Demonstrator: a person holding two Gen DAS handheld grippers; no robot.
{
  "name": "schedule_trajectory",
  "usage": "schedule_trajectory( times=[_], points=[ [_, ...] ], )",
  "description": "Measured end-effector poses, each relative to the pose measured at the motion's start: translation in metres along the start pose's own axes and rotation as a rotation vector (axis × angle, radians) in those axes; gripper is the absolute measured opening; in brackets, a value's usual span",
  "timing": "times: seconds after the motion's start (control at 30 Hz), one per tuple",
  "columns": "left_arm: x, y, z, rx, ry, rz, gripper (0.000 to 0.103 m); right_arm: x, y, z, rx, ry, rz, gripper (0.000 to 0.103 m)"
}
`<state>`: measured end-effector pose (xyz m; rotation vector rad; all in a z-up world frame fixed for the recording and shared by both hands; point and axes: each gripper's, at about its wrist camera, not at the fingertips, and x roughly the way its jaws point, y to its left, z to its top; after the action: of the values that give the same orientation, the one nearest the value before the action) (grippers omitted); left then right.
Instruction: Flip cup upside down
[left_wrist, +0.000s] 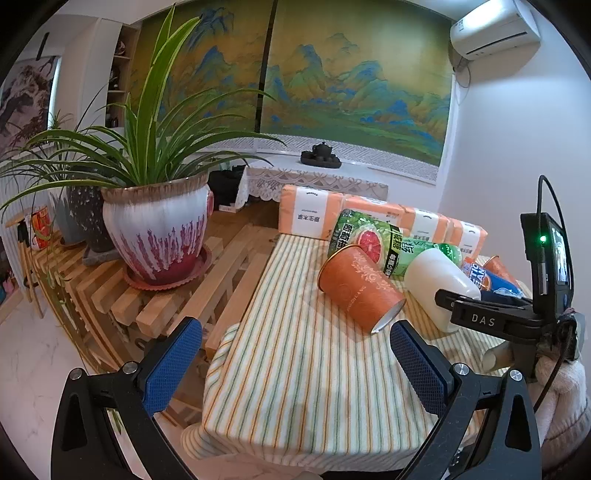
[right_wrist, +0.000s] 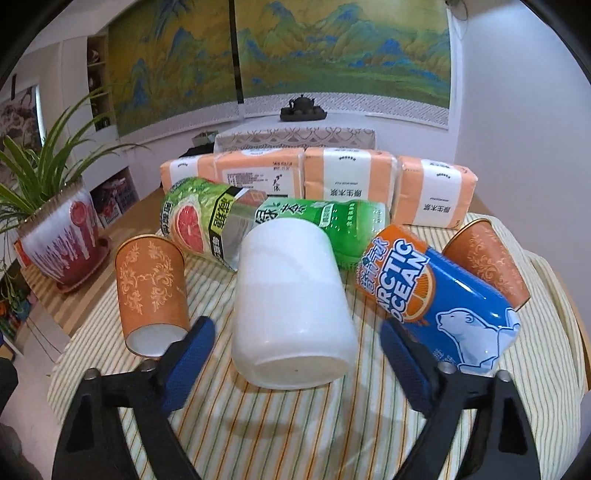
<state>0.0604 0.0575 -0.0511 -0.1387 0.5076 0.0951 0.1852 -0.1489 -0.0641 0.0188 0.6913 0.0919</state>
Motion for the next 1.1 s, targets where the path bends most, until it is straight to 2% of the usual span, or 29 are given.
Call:
schedule_trajectory(
  times=[0.07, 0.3, 0.63, 0.8, 1.1],
  points=[
    [0.000, 0.000, -0.001, -0.004, 0.001, 0.001, 0.103, 0.004, 0.001, -0.001, -0.004, 0.023, 0.010, 0.070],
    [-0.003, -0.005, -0.003, 0.009, -0.004, -0.001, 0.103, -0.001, -0.004, -0.004, 0.034, 0.030, 0.027, 0.069],
    [-0.013, -0.017, -0.012, 0.025, 0.002, -0.025, 0.103, -0.038, -0.010, -0.033, 0.143, 0.015, 0.008, 0.069],
    [-0.016, -0.021, -0.017, 0.032, 0.002, -0.037, 0.103, -0.052, -0.007, -0.048, 0.205, 0.018, 0.035, 0.069],
    [-0.017, -0.019, -0.020, 0.027, 0.007, -0.049, 0.103, -0.066, 0.001, -0.057, 0.230, 0.010, 0.048, 0.069]
  ],
)
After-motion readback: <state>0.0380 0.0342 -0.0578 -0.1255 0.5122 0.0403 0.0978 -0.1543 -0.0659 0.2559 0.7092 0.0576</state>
